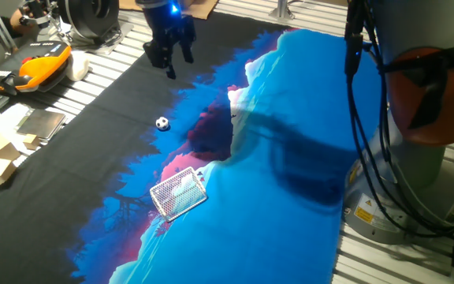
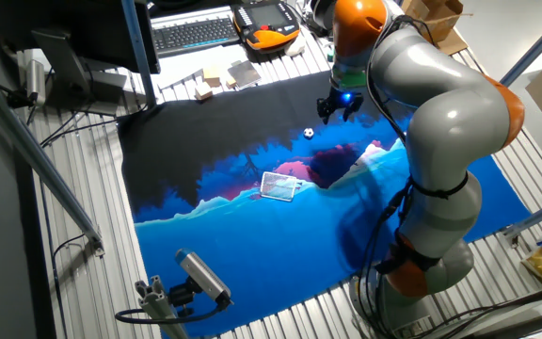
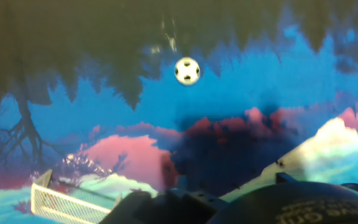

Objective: Push the soccer ball into the goal

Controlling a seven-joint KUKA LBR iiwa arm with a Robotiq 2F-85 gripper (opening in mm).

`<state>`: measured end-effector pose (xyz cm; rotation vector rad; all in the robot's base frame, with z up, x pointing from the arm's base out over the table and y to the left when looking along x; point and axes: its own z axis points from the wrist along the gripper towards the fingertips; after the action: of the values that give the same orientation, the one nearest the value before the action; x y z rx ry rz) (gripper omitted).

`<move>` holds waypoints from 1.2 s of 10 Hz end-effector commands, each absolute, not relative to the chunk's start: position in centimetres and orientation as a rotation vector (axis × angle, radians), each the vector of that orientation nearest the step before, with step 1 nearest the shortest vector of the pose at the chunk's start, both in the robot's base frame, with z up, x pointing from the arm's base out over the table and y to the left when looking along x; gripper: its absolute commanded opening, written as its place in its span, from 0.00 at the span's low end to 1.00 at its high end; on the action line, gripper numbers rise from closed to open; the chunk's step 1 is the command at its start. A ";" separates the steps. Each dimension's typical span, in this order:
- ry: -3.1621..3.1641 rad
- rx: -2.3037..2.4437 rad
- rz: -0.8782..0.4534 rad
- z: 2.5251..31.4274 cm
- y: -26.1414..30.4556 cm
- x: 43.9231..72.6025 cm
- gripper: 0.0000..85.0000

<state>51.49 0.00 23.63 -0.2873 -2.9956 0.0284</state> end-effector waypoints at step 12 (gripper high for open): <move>-3.050 -0.141 -0.081 26.1 -0.1 51.8 0.00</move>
<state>51.84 -0.12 26.04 -0.1382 -3.0528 -0.0831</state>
